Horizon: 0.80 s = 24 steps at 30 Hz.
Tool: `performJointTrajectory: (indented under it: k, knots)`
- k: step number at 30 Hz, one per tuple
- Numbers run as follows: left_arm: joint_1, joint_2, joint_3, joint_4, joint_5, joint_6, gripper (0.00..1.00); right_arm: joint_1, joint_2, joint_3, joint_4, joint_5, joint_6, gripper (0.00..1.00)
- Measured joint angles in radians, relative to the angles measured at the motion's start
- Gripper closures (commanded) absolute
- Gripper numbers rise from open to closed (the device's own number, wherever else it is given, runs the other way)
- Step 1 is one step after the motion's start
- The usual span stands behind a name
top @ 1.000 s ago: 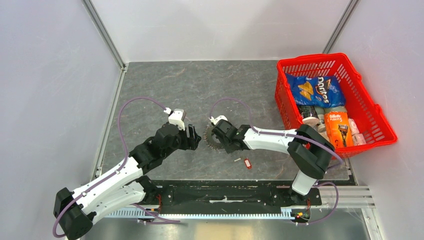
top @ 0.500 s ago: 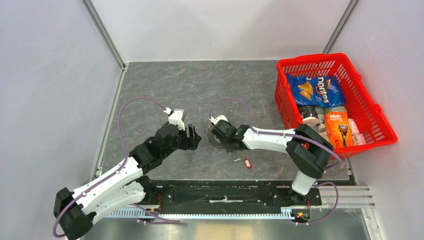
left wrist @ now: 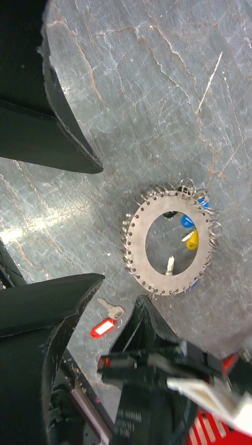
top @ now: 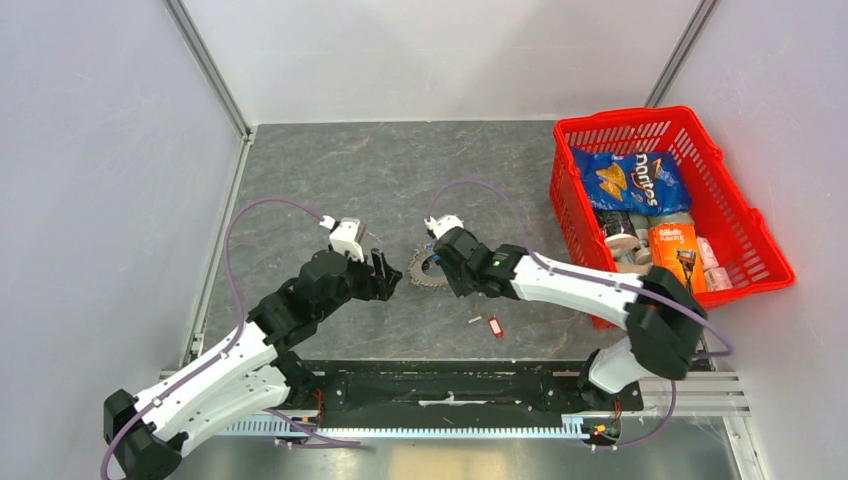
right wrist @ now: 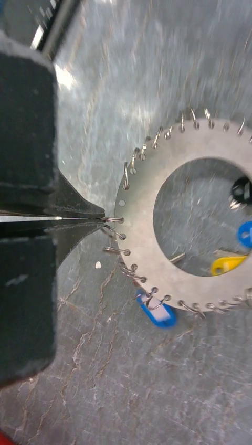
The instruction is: Put the keys on the keyring
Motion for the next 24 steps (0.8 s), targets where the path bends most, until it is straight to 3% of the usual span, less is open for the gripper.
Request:
performJointTrajectory:
  k: [8, 24]
  knots:
    - [0.0, -0.093, -0.001, 0.002, 0.066, -0.028, 0.23, 0.0, -0.235, 0.0, -0.014, -0.138, -0.003, 1.0]
    - [0.0, -0.269, 0.0, 0.099, 0.33, -0.064, 0.23, 0.0, -0.465, 0.073, -0.135, -0.478, -0.095, 1.0]
